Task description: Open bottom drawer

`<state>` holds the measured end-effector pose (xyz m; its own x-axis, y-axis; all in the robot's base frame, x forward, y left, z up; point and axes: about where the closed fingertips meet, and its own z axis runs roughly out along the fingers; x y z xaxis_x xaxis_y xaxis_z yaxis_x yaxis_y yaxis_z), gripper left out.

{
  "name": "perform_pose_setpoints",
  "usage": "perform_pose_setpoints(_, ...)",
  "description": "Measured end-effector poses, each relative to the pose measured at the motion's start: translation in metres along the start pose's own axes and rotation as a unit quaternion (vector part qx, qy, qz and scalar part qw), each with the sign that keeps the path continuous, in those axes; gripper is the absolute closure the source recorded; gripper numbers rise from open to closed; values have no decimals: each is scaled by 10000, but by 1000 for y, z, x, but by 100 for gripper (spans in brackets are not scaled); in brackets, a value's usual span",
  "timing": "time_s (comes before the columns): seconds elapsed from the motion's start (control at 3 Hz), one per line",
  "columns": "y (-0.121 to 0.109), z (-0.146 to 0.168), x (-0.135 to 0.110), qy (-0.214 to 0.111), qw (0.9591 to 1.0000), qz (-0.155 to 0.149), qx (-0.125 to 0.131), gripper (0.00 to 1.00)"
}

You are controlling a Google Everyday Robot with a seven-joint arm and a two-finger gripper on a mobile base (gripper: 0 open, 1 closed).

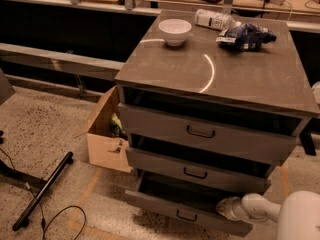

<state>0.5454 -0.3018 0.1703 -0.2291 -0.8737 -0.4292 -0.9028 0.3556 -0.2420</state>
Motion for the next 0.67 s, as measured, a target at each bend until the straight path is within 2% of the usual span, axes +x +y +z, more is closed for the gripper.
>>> perform_pose_setpoints(0.33,20,-3,9,81,9995,91,-291,100)
perform_pose_setpoints(0.67,49,-9,15,146,9977,184,-635,100)
